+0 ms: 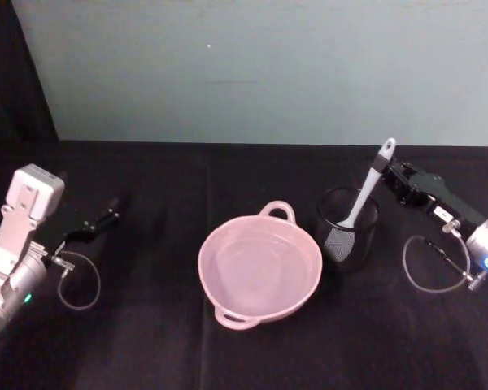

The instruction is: Use the one hand to pick up the spoon and stir the clear water in the bowl.

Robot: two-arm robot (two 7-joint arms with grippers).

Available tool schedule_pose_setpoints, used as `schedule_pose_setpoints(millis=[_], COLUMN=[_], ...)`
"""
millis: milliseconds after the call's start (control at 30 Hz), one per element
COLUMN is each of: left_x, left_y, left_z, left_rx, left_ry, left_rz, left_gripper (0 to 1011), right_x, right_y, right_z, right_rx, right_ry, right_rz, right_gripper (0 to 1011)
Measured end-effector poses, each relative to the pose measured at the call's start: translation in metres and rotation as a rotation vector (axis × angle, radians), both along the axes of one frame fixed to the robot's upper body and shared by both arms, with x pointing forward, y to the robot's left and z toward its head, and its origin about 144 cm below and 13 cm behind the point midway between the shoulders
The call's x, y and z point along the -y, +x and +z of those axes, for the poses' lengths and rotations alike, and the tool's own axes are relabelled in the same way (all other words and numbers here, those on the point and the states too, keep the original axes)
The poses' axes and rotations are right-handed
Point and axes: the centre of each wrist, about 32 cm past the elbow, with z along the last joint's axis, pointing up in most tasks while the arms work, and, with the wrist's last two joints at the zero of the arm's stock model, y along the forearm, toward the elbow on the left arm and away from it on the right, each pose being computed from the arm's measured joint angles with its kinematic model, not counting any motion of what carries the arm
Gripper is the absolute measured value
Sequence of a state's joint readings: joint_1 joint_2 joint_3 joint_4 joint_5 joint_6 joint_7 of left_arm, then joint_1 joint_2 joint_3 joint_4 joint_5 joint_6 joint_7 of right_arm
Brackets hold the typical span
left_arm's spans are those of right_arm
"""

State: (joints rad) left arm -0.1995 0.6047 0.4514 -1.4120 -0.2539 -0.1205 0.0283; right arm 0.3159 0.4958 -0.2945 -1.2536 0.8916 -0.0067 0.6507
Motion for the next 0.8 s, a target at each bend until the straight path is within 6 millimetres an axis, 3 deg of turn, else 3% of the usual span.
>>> schedule_pose_setpoints(millis=[500,800], left_x=[0.000,0.000], left_y=[0.000,0.000], left_z=[0.000,0.000], left_rx=[0.000,0.000], left_ry=[0.000,0.000], left_rz=[0.000,0.000], left_gripper=[1005,1005], right_x=[0.017,0.018], right_y=[-0.006,-0.016], right_z=[-0.030,-0.021], right_rx=[-0.082,-0.072], right_ry=[0.051,-0.022], right_rz=[-0.074,-0.078], right_gripper=[671,941])
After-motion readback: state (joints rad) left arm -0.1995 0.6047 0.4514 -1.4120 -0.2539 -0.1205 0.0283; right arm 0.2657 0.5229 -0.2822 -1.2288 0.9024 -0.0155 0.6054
